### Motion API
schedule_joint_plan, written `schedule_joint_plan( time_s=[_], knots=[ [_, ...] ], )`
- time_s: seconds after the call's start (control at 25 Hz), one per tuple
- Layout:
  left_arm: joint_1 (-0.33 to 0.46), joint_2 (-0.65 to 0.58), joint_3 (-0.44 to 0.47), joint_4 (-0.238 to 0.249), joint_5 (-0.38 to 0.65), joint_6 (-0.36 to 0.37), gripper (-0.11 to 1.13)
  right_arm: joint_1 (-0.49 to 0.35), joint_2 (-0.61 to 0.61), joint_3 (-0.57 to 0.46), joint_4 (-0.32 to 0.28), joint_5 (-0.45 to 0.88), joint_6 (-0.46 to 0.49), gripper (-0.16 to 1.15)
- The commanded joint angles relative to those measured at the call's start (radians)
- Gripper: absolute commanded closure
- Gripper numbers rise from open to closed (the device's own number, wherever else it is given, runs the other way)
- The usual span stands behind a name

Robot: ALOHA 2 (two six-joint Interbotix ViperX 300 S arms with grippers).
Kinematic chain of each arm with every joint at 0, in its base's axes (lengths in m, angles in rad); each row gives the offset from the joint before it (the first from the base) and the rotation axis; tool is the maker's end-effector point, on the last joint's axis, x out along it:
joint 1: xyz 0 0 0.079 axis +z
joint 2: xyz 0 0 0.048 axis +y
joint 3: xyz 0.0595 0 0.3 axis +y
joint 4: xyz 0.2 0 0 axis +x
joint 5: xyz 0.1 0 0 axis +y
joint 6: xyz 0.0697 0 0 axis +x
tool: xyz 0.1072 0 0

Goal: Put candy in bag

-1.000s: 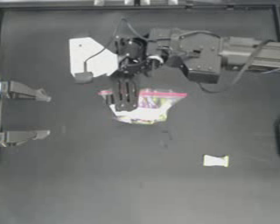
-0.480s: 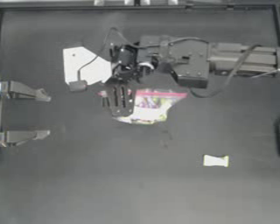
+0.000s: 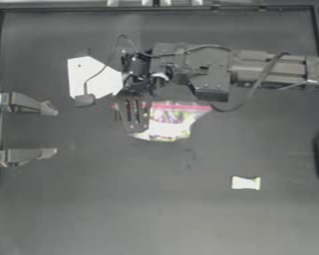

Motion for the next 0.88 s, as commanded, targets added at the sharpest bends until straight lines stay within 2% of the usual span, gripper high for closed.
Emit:
schedule_joint_plan(
  time_s=[0.04,0.72,0.88],
  knots=[
    [0.003,0.003,-0.012,-0.002,-0.005,-0.002,0.01,0.008,-0.011,-0.041,-0.009,0.017,-0.002,0.12],
    [0.003,-0.008,0.005,-0.014,-0.012,-0.002,0.01,0.009,0.000,-0.044,-0.011,0.023,-0.002,0.13],
    [0.003,-0.009,0.006,-0.014,-0.012,-0.002,0.01,0.009,0.002,-0.046,-0.014,0.023,-0.002,0.19]
  ],
)
